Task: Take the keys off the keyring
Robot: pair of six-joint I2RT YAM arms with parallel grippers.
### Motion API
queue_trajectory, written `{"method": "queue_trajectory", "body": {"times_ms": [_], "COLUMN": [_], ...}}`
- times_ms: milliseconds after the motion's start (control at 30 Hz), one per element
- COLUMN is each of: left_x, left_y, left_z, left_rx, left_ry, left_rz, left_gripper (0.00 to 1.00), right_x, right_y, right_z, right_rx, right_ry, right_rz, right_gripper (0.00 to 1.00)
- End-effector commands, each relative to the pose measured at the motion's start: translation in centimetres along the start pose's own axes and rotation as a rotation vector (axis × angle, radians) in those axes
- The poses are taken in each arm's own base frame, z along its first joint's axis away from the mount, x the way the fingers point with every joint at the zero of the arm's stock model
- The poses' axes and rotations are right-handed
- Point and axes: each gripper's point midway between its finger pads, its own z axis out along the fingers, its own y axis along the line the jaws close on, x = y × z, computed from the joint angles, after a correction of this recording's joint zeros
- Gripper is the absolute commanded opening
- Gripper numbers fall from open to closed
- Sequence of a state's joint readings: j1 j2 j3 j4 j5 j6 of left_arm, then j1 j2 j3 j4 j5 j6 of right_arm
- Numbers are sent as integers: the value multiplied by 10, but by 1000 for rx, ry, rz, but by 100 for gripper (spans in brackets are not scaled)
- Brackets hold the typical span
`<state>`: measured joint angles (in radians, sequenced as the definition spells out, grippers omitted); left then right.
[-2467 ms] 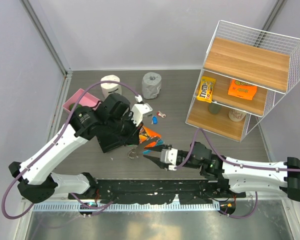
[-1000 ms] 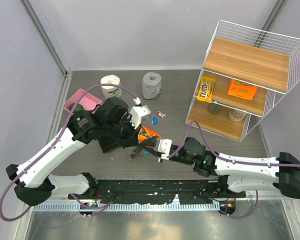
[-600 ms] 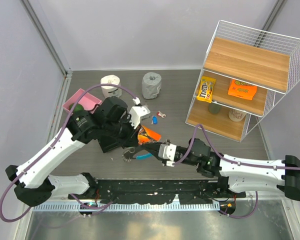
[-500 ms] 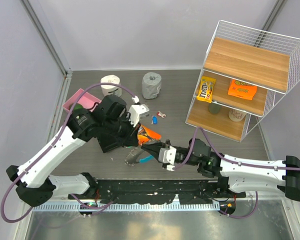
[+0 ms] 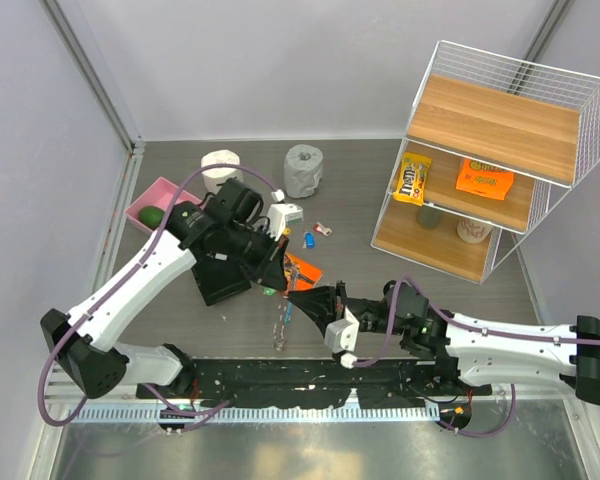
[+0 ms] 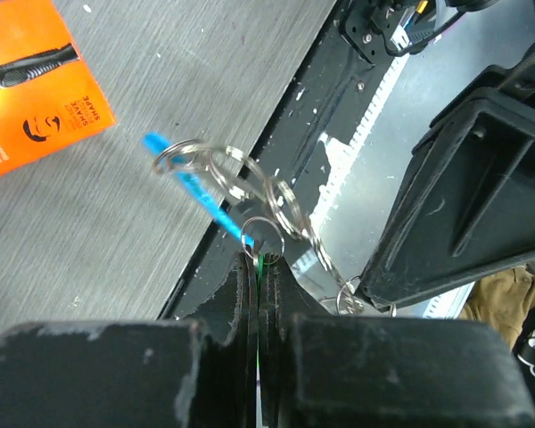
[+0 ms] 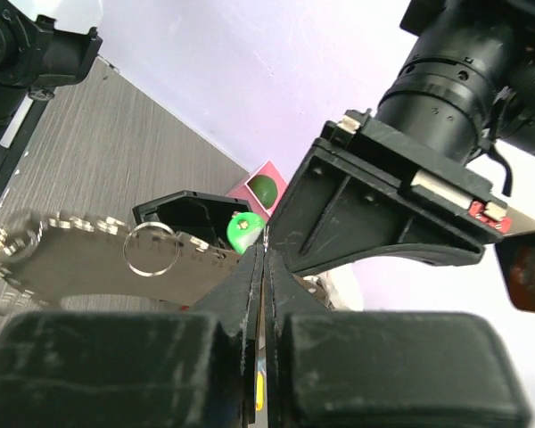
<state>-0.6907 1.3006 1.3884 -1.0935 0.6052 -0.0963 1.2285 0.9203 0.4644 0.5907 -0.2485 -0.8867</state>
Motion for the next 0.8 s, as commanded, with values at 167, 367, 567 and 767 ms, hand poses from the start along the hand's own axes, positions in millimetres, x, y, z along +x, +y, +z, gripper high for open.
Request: {"method": "queue_trajectory", "body": {"times_ms": [167, 367, 567, 767], "left_x": [-8, -3, -20, -24], "left_y": [27, 78, 157, 214], "left_z": [-21, -34, -62, -111], "left_rx": [-153, -391, -723, -1007], "left_ry": [-119, -217, -576, -681], "left_rz": [27, -33, -270, -422], "left_gripper": [0, 0, 0, 0], "right_x": [-5, 18, 23, 36], "right_y": [-54, -56, -55, -57], "right_z": [-20, -50, -75, -90], "right_rx": [265, 384, 456, 489], "right_ry": [52, 161, 175, 277], "right_rz": [114, 248, 315, 346], "right_gripper": [5, 5, 5, 5]}}
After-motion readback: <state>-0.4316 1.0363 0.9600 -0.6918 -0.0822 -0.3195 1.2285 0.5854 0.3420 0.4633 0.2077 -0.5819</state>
